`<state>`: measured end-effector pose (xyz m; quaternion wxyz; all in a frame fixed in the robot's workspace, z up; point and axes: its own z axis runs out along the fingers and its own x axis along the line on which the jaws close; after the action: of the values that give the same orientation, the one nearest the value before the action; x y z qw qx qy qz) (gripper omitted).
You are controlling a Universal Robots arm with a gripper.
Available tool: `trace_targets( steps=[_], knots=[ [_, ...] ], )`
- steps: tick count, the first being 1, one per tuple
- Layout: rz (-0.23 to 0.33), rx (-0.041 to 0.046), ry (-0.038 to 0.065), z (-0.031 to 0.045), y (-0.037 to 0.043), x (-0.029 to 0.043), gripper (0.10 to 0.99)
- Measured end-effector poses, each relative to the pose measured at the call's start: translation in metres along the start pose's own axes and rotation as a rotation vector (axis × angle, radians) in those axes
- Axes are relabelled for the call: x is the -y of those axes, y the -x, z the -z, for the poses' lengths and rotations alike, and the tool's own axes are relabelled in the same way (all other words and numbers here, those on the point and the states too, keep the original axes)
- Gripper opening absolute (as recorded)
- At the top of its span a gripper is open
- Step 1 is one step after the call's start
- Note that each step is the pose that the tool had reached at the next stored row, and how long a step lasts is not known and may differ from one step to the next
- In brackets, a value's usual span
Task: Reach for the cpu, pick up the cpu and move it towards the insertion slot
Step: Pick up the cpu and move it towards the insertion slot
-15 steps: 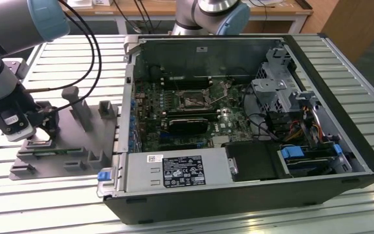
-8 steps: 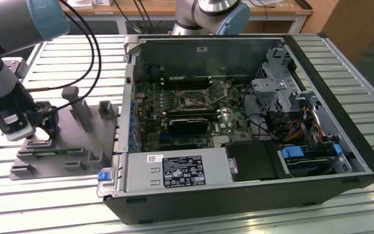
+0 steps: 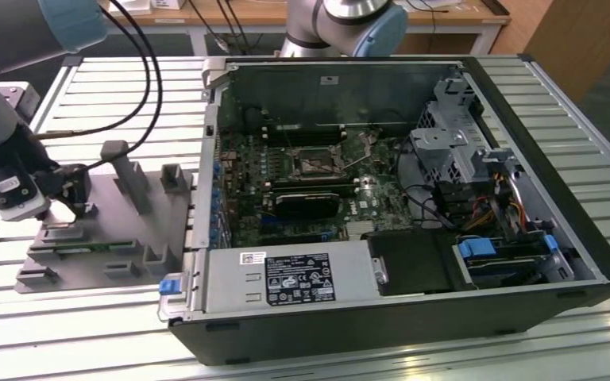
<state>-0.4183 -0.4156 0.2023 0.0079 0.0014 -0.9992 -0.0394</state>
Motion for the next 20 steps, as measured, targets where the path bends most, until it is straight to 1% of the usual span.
trace_targets(
  steps=[3,5,8,10,15,20],
  knots=[
    [0.000,-0.0006,0.000,0.0015,0.0000,-0.0001,0.545],
    [0.000,-0.0005,-0.003,0.0052,0.0001,-0.0005,0.545],
    [0.000,0.0009,-0.007,0.0128,-0.0001,-0.0011,0.545],
    [0.000,0.0041,-0.009,0.0142,-0.0001,-0.0013,0.545],
    [0.000,0.0039,-0.009,0.0168,-0.0002,-0.0014,0.545],
    [0.000,0.0040,-0.009,0.0244,-0.0003,-0.0021,0.545]
  ],
)
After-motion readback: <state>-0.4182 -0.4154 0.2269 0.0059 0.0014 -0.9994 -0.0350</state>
